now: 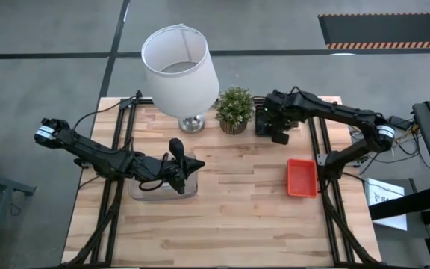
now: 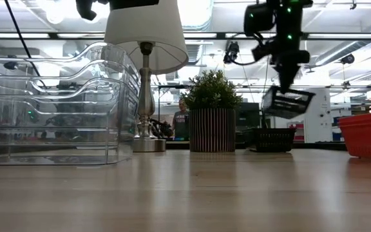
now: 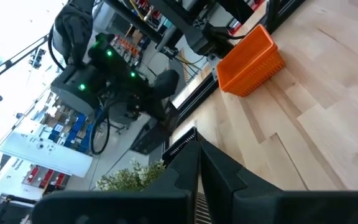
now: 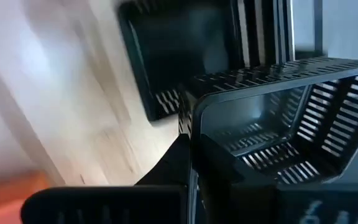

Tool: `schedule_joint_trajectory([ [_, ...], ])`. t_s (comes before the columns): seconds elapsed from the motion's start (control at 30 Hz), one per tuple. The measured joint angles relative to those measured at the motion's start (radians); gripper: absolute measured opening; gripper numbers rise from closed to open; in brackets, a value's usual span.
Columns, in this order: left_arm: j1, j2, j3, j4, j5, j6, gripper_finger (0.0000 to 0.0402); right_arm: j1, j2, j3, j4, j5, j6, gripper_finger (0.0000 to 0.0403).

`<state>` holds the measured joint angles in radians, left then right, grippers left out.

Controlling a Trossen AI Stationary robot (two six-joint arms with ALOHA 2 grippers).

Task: Stack baskets by color
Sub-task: Stack the right black bin on the black bins

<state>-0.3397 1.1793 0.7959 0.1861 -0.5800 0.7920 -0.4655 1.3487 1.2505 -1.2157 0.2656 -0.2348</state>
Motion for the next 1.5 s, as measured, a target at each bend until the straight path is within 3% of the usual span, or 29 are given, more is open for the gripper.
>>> schedule_joint_trajectory([
  [0.23, 0.000, 0.000, 0.000, 0.014, 0.000, 0.000, 0.0000, 0.085, 0.077, 0.033, 0.048, -0.004, -0.012, 0.0009],
  [0.6, 0.000, 0.000, 0.000, 0.015, 0.000, 0.001, 0.0000, 0.093, 0.192, 0.033, 0.053, 0.005, -0.012, 0.0009],
  [1.27, 0.000, 0.000, -0.001, 0.015, 0.000, 0.001, 0.0000, 0.092, 0.210, 0.033, 0.144, -0.003, 0.037, 0.0090],
  [1.5, 0.000, 0.000, -0.002, 0.015, 0.000, 0.001, 0.0000, 0.093, 0.177, 0.032, 0.144, -0.003, 0.035, 0.0091],
])
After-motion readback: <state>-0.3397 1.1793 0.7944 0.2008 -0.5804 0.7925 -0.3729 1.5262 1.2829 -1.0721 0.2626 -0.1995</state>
